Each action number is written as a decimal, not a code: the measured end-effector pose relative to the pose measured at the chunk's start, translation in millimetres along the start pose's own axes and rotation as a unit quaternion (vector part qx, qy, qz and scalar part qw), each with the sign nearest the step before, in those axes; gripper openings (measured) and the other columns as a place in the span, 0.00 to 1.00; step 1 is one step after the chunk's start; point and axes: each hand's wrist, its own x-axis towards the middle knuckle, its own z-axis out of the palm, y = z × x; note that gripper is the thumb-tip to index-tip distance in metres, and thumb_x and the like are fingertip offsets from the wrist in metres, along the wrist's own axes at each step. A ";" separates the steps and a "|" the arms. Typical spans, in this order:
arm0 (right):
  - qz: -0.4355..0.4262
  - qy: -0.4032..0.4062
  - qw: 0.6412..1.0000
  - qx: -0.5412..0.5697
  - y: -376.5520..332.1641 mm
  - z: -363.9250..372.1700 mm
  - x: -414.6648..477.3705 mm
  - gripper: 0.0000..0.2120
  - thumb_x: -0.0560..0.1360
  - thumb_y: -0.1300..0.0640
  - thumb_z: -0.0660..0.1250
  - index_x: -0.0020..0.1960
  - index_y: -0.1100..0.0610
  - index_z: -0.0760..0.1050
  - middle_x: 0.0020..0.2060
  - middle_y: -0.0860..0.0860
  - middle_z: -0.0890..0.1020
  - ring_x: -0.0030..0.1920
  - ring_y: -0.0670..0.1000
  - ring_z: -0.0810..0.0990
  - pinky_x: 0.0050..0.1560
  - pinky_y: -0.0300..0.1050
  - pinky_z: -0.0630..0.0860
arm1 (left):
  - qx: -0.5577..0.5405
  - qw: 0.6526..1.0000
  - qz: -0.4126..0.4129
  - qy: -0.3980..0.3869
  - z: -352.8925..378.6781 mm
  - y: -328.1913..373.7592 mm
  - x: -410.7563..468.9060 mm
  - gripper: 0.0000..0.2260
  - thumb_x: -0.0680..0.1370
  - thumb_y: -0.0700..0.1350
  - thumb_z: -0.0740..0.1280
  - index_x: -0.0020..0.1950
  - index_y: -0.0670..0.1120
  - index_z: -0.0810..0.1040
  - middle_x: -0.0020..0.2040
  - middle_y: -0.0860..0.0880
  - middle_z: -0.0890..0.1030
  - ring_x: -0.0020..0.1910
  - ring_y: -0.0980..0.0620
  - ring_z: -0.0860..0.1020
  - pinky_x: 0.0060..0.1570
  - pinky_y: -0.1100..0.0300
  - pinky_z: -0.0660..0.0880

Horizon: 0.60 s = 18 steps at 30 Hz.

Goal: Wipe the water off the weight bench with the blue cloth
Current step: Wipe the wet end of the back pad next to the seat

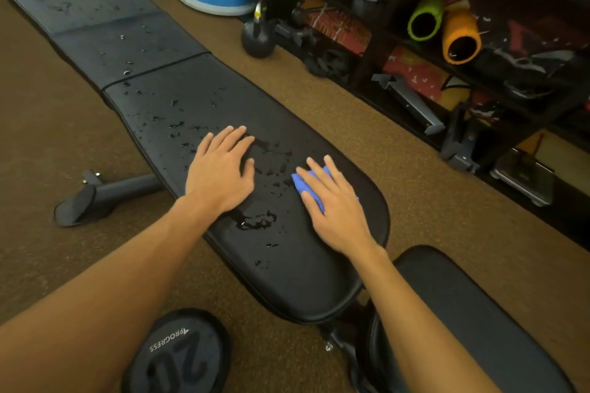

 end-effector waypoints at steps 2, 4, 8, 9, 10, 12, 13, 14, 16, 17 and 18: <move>0.014 0.012 1.000 0.000 14.7 -1.8 -7.4 0.23 0.89 0.45 0.54 0.83 0.44 0.64 0.85 0.42 0.58 0.86 0.45 0.45 0.85 0.51 0.48 | 0.017 1.000 0.016 0.012 0.7 -5.8 -1.5 0.26 0.85 0.57 0.54 0.80 0.49 0.71 0.83 0.50 0.67 0.84 0.50 0.60 0.84 0.47 0.52; 0.094 0.033 0.995 -0.003 26.8 -2.6 4.1 0.24 0.89 0.45 0.52 0.84 0.45 0.62 0.86 0.44 0.55 0.86 0.48 0.44 0.85 0.55 0.48 | 0.030 0.999 0.014 0.029 3.0 -2.5 -2.3 0.25 0.85 0.56 0.54 0.80 0.50 0.72 0.82 0.50 0.67 0.83 0.51 0.61 0.83 0.46 0.54; 0.167 0.046 0.985 -0.021 16.2 1.5 45.9 0.26 0.89 0.43 0.47 0.86 0.44 0.55 0.86 0.47 0.51 0.86 0.54 0.43 0.85 0.60 0.48 | 0.044 0.998 0.002 0.035 5.6 1.9 -0.6 0.25 0.84 0.55 0.54 0.81 0.50 0.71 0.83 0.50 0.66 0.84 0.51 0.60 0.83 0.45 0.54; 0.140 0.042 0.989 -0.016 10.0 2.8 50.2 0.25 0.89 0.43 0.47 0.86 0.43 0.55 0.86 0.47 0.52 0.86 0.53 0.42 0.85 0.59 0.47 | 0.047 0.998 0.003 0.035 5.2 1.3 -0.4 0.25 0.84 0.55 0.54 0.81 0.50 0.71 0.83 0.50 0.66 0.84 0.52 0.59 0.83 0.45 0.54; 0.100 0.035 0.994 -0.008 4.0 2.9 49.2 0.25 0.89 0.43 0.48 0.85 0.41 0.56 0.86 0.45 0.52 0.86 0.51 0.41 0.85 0.56 0.46 | 0.049 0.998 0.002 0.036 5.1 1.0 -0.5 0.25 0.84 0.55 0.54 0.81 0.50 0.70 0.83 0.50 0.66 0.84 0.52 0.59 0.83 0.45 0.54; 0.013 0.018 1.000 0.002 -0.3 2.1 34.6 0.23 0.90 0.43 0.51 0.84 0.39 0.60 0.85 0.41 0.55 0.86 0.47 0.42 0.84 0.49 0.47 | 0.051 0.998 0.000 0.036 5.4 1.5 0.4 0.26 0.84 0.55 0.54 0.81 0.50 0.70 0.83 0.50 0.66 0.84 0.52 0.59 0.83 0.45 0.54; -0.014 0.016 1.000 0.008 2.8 1.8 25.2 0.22 0.90 0.44 0.52 0.83 0.39 0.63 0.85 0.40 0.57 0.86 0.45 0.43 0.84 0.48 0.49 | 0.051 0.998 -0.003 0.035 5.4 1.8 1.0 0.26 0.84 0.55 0.55 0.81 0.50 0.70 0.83 0.50 0.66 0.84 0.52 0.59 0.83 0.45 0.54; -0.018 0.025 0.999 0.013 9.4 1.4 18.3 0.21 0.90 0.44 0.53 0.82 0.40 0.65 0.84 0.40 0.59 0.86 0.45 0.45 0.84 0.48 0.51 | 0.051 0.998 -0.005 0.036 5.6 2.2 1.1 0.26 0.84 0.55 0.54 0.81 0.50 0.70 0.83 0.50 0.65 0.84 0.52 0.59 0.83 0.45 0.54; 0.049 0.052 0.997 0.021 22.8 -0.7 20.0 0.21 0.90 0.45 0.54 0.82 0.42 0.66 0.84 0.42 0.59 0.86 0.47 0.47 0.85 0.53 0.54 | 0.051 0.998 -0.007 0.036 5.7 2.3 1.0 0.26 0.84 0.55 0.54 0.81 0.51 0.70 0.84 0.51 0.65 0.84 0.52 0.58 0.83 0.45 0.53; 0.102 0.061 0.993 0.018 25.8 -1.2 27.3 0.22 0.90 0.45 0.53 0.83 0.42 0.64 0.85 0.44 0.58 0.86 0.49 0.47 0.85 0.56 0.54 | 0.050 0.998 -0.007 0.036 5.6 2.2 0.9 0.26 0.84 0.55 0.54 0.81 0.51 0.70 0.84 0.51 0.65 0.84 0.52 0.58 0.83 0.45 0.53; 0.145 0.067 0.987 0.008 25.5 -1.1 37.8 0.23 0.90 0.46 0.52 0.84 0.43 0.62 0.85 0.45 0.57 0.86 0.52 0.47 0.84 0.59 0.54 | 0.048 0.998 -0.007 0.035 5.5 2.1 1.1 0.26 0.84 0.55 0.54 0.81 0.51 0.70 0.84 0.51 0.65 0.84 0.52 0.58 0.83 0.45 0.53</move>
